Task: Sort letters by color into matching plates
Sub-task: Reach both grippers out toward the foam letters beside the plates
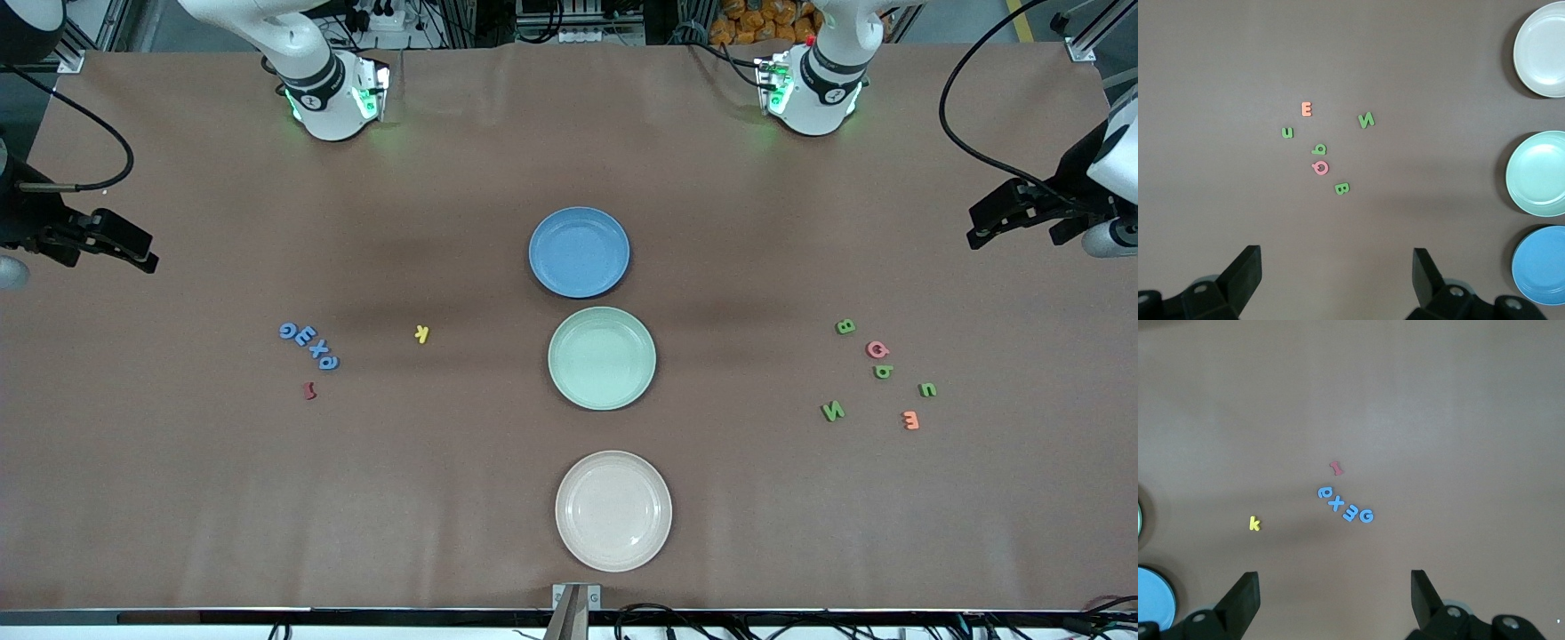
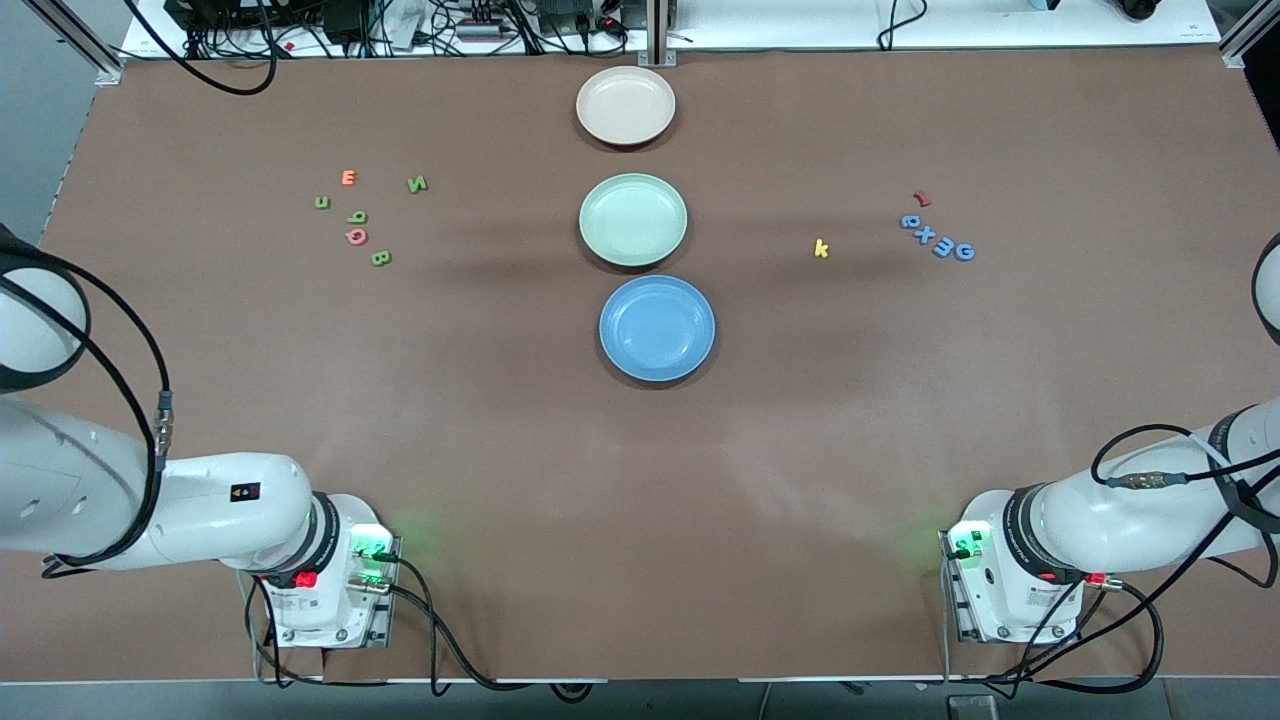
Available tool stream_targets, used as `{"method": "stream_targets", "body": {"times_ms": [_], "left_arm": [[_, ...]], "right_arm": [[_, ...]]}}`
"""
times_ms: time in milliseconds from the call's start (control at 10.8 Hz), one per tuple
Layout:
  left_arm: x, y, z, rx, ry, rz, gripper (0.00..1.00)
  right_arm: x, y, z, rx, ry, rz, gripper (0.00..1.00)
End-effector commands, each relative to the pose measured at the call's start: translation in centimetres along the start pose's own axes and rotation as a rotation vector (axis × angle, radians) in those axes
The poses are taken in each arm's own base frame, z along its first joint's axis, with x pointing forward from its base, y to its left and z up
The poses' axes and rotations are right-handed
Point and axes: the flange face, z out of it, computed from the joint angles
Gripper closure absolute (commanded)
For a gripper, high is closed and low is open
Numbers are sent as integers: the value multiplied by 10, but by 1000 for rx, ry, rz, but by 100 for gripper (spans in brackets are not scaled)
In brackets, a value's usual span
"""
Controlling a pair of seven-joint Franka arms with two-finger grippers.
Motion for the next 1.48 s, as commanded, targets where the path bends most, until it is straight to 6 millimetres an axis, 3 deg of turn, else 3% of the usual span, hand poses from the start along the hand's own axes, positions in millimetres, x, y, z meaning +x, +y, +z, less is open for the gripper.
{"method": "stream_targets", "body": {"times_ms": [0, 277, 646, 924, 1108, 1385], "left_arm": [[-1, -3, -2, -28, -1, 13, 0], [2, -3, 6, -42, -13, 9, 0], [47, -21, 92, -73, -80, -9, 0], [50, -5, 158, -11, -106, -24, 0], [40, 0, 211, -8, -132, -44, 0], [14, 47, 256, 105, -154, -145, 2]], "right_arm": [[-1, -1, 0, -18, 7, -10, 0], [-1, -1, 1, -19, 5, -12, 0], [0, -3, 6, -18, 4, -12, 0], [6, -4, 49, -11, 29, -15, 0], [7, -5, 92, -3, 25, -17, 0], [-4, -5, 165, -5, 7, -47, 0]]}}
